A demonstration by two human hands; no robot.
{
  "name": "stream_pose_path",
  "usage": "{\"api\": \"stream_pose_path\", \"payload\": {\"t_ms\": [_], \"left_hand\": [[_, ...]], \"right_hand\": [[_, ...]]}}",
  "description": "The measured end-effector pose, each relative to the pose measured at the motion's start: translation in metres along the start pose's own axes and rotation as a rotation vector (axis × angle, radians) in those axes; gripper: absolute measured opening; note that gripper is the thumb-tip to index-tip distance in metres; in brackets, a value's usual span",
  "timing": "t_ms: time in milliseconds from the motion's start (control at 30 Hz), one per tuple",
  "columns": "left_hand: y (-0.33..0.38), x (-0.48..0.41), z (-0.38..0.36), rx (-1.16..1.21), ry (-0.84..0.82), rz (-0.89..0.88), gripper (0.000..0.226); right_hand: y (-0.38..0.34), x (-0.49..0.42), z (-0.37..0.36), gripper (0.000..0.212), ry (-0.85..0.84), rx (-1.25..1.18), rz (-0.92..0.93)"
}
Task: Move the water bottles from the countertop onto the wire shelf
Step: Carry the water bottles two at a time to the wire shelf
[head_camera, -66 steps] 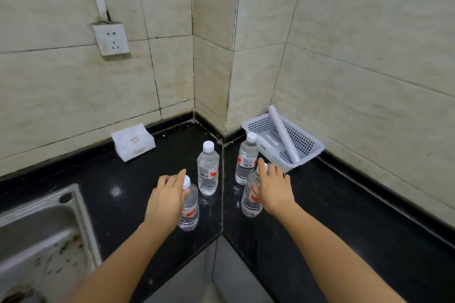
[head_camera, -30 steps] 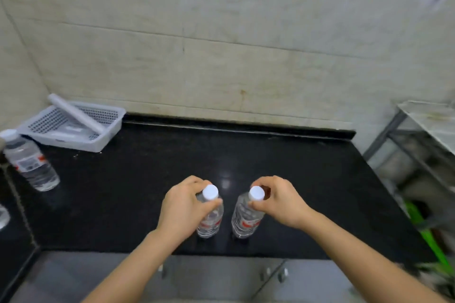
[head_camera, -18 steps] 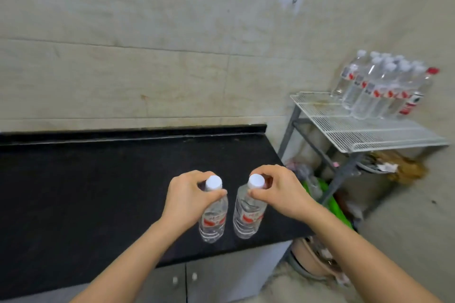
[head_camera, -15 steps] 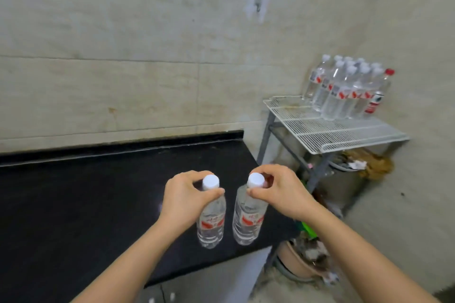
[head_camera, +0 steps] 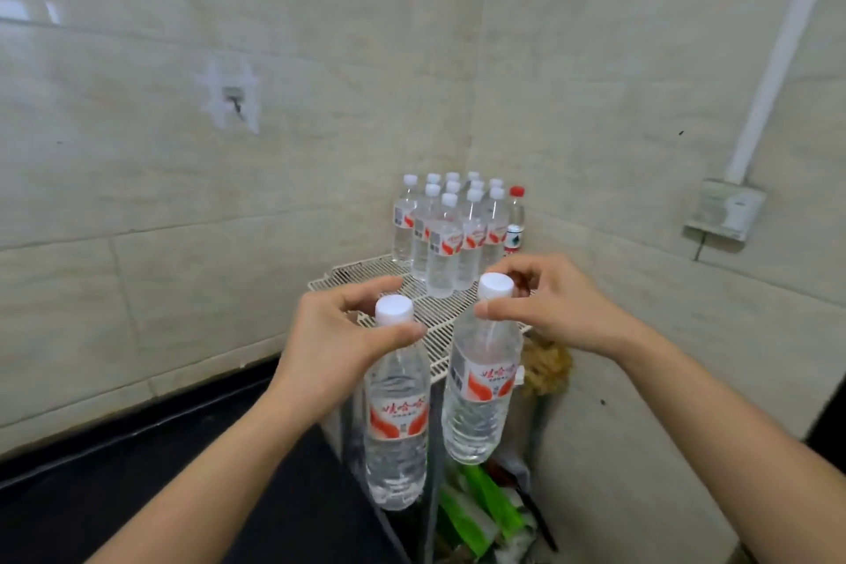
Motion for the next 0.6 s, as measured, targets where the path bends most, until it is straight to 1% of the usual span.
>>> {"api": "stream_pose_path", "payload": {"t_ms": [100,200,300,400,433,533,600], "left_hand": [[0.027,-0.046,-0.035,0.031,-0.025,-0.052,0.055],[0.046,-0.091,-0.072,0.059,-0.066,-0.068,0.049],[0.058,-0.131,-0.109,0.055,-0.087,-0.064,0.044],[0.064,-0.166,-0.146,0.067,-0.078,-0.056,0.033],[0.064,-0.178,-0.158,0.059,-0.071,-0.053,0.033],[0.059,-0.212,-0.194,0.005,-0.036,-0.013,0.046],[0.053,-0.235,-0.215,-0.018,0.003,0.016,0.041]], "right_hand": [[0.008,-0.033,0.054,0.016,0.024,0.001,0.038],[0.019,-0.062,0.102,0.009,0.064,-0.003,0.056],[0.037,-0.087,0.141,0.017,0.098,-0.010,0.076],[0.062,-0.114,0.173,0.013,0.097,0.025,0.068],[0.072,-0.124,0.183,0.012,0.102,0.037,0.061],[0.104,-0.154,0.207,0.010,0.097,0.044,0.048],[0.127,-0.173,0.219,0.010,0.073,0.045,0.045]]}}
Point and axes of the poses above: each hand's wrist, its own x-axis away from the middle knuckle, its own z-axis out of the back of the hand, y = z × x, the point moved 7 cm from there along -x, towards the middle knuckle, and after that the axes turned 11 degrees about -x, right-handed, at the moved point
